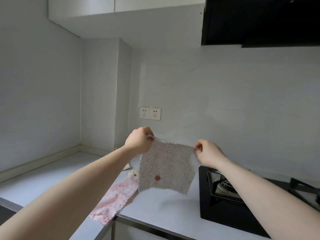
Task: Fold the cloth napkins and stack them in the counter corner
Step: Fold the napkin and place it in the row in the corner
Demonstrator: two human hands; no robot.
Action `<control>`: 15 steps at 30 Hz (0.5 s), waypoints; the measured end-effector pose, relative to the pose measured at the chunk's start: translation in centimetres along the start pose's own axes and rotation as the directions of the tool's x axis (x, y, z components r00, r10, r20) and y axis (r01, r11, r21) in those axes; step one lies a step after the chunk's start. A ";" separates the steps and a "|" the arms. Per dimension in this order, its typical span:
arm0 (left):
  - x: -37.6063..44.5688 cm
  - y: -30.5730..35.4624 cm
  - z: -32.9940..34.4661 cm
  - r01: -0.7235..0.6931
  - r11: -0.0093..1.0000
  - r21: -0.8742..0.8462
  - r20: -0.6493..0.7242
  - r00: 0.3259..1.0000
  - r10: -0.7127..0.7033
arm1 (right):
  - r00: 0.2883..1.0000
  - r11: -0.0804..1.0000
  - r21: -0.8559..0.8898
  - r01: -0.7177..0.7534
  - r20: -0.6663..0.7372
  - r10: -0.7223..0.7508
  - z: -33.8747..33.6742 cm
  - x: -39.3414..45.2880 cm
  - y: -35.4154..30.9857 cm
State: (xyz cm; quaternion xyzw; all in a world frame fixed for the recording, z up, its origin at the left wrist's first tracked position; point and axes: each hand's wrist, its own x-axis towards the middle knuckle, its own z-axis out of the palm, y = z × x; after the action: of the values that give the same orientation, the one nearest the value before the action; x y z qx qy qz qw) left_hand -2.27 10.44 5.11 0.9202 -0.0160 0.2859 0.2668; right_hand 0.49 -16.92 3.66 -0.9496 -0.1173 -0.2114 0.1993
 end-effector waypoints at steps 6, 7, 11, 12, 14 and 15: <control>-2.6 -0.2 -0.4 -0.108 0.986 -0.129 -0.025 0.994 0.105 | 0.995 0.995 0.059 0.084 -0.053 -0.081 -0.9 -2.9 1.4; -3.6 -0.4 -0.3 -0.102 0.983 -0.154 0.032 0.994 0.108 | 0.996 0.995 0.058 0.084 -0.006 -0.084 -0.5 -4.0 1.9; -8.2 -2.4 1.1 -0.112 0.992 -0.059 0.285 0.950 0.124 | 0.975 0.995 0.022 0.099 0.199 -0.101 2.1 -8.8 4.0; -9.3 -3.1 1.6 -0.111 0.993 -0.025 0.346 0.931 0.113 | 0.963 0.994 0.016 0.105 0.250 -0.105 2.9 -10.0 4.4; -11.3 -4.3 2.6 -0.106 0.994 0.023 0.453 0.887 0.084 | 0.937 0.993 0.005 0.120 0.330 -0.115 4.4 -12.0 5.1; -12.2 -4.8 3.0 -0.105 0.993 0.057 0.496 0.866 0.064 | 0.926 0.992 0.002 0.123 0.360 -0.116 5.0 -12.9 5.4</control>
State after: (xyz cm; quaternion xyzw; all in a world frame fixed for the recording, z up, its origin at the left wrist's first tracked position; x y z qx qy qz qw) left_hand -10.02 11.55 -5.84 0.9713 -0.1121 0.0534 0.2031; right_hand -7.43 -21.39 -8.03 -0.9654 -0.2071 -0.0470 0.1514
